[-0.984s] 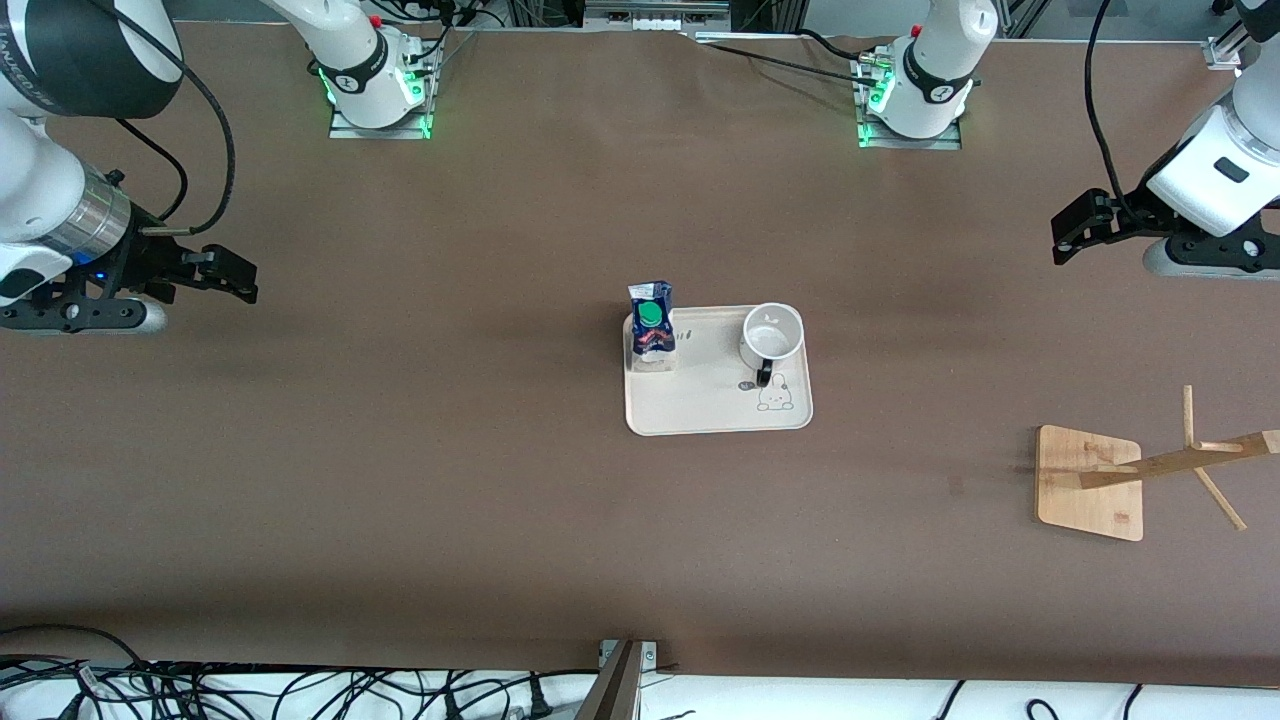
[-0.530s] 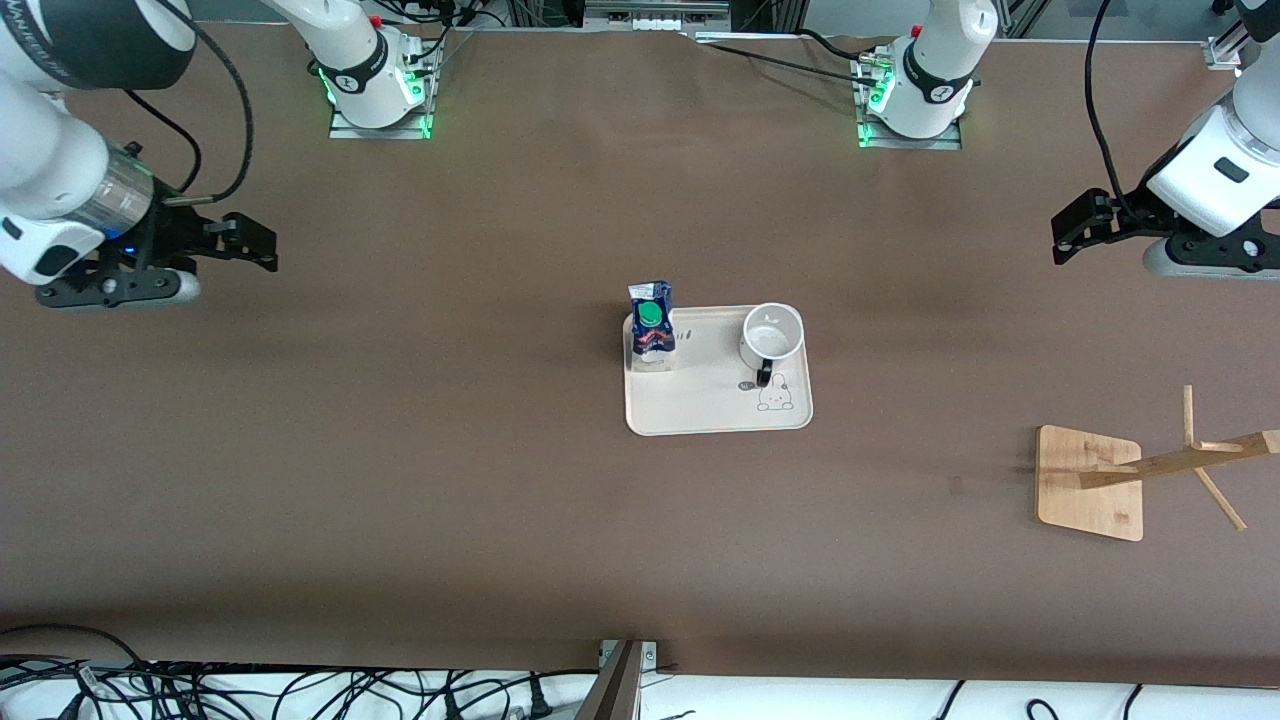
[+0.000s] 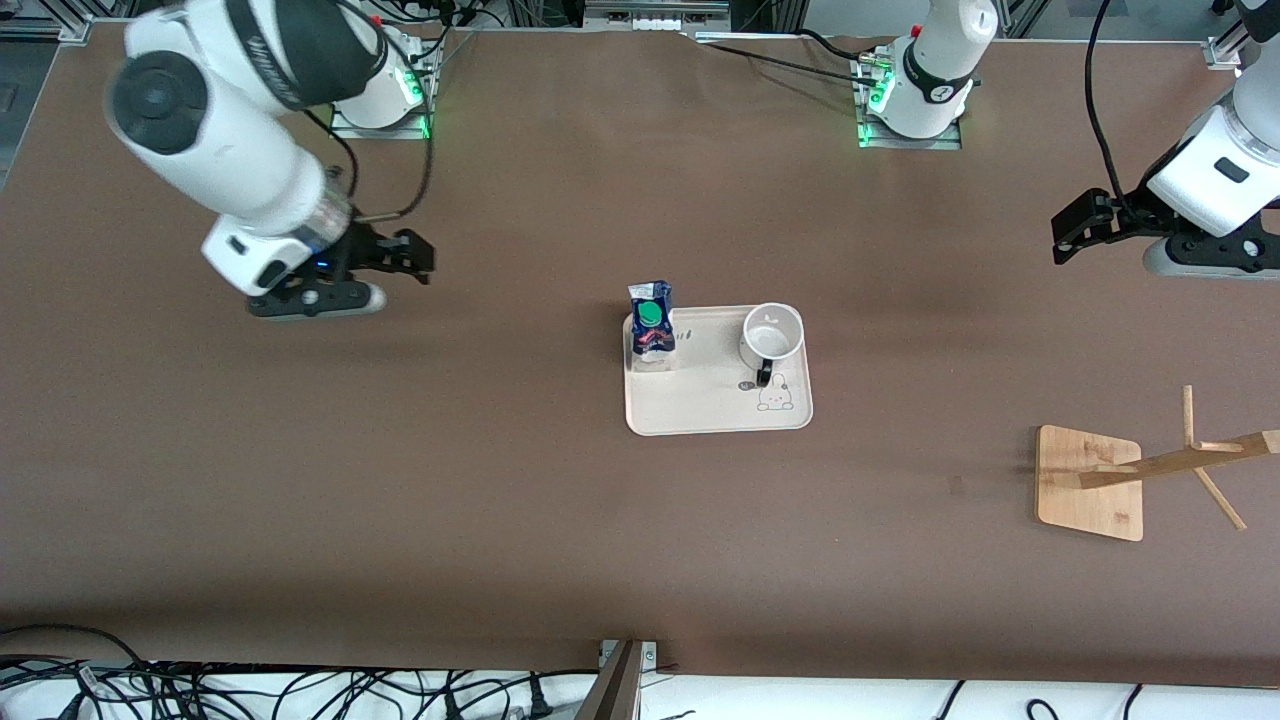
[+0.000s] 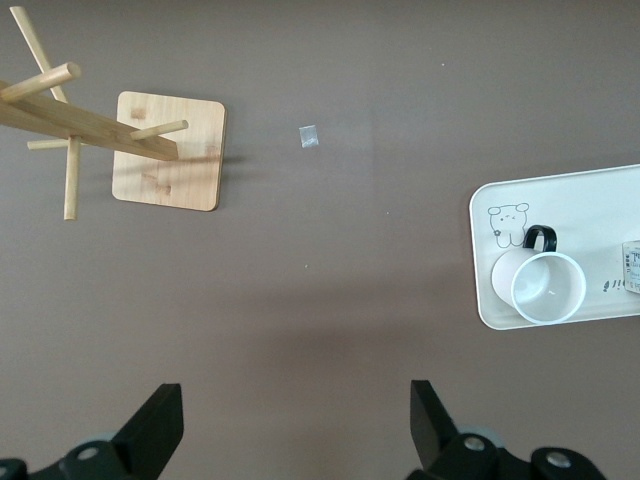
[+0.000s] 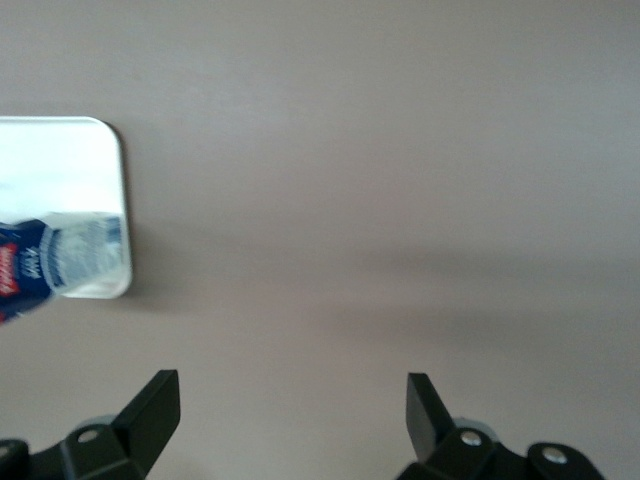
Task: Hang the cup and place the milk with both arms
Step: 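Reach the right gripper toward the milk carton on the tray, then close the right gripper on the milk carton, then carry the carton off the tray while the left gripper reaches the mug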
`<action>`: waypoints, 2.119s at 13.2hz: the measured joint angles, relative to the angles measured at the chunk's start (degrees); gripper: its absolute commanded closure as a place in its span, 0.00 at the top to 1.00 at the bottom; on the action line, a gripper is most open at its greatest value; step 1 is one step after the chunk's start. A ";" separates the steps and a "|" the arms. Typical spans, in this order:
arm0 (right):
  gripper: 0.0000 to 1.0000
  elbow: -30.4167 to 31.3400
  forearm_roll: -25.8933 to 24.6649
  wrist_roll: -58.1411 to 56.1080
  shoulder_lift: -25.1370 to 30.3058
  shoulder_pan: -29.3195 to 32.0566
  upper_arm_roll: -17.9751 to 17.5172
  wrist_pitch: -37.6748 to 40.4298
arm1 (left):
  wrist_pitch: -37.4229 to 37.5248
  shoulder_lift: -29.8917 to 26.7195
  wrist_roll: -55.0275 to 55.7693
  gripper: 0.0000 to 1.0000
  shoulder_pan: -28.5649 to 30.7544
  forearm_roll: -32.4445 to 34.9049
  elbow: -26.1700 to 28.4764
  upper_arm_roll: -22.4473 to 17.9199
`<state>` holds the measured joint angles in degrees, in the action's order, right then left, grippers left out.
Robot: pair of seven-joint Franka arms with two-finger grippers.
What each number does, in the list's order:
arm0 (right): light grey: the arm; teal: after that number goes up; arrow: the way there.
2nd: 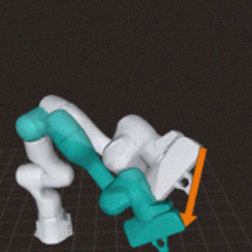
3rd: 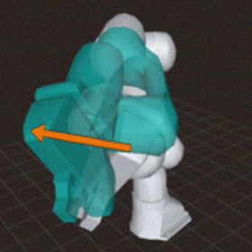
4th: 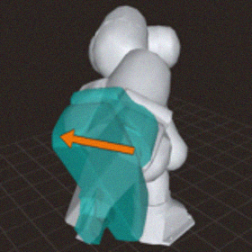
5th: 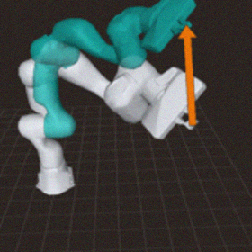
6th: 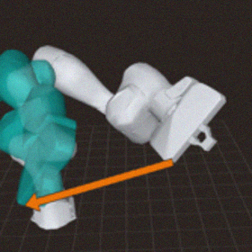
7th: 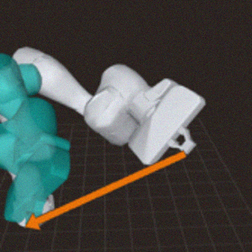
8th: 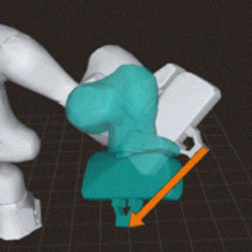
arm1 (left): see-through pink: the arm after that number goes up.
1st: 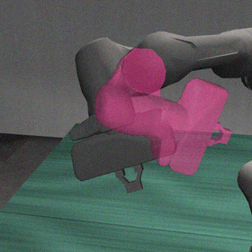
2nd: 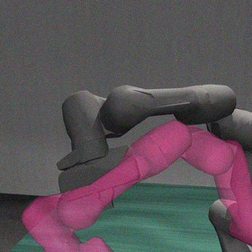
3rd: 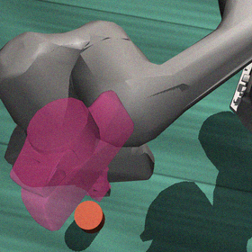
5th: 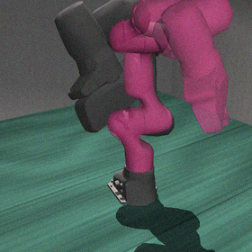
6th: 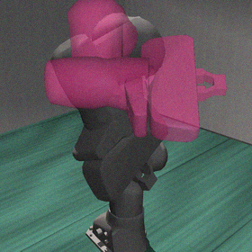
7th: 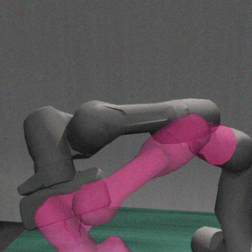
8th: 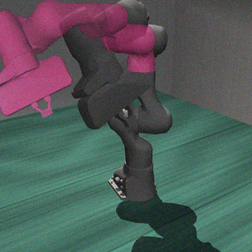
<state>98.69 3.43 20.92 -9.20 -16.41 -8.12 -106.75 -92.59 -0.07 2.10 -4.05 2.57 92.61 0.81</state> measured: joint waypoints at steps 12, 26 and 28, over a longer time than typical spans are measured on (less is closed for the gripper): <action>1.00 -24.24 -5.33 34.38 -28.76 -22.29 -0.26 -9.63 | 0.04 0.01 0.00 1.00 0.08 0.00 0.00 -0.14; 0.20 -24.91 -7.88 34.95 -30.18 -22.51 0.48 -9.52 | 0.06 0.01 0.00 1.00 0.23 0.00 -0.01 -0.14; 0.20 -25.39 -7.76 34.74 -29.00 -22.24 0.49 -7.61 | 0.09 0.02 0.00 1.00 0.23 0.00 -0.01 -0.14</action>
<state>73.30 -4.33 55.66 -38.20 -38.65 -7.62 -114.36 -92.50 -0.05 2.09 -3.82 2.57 92.60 0.67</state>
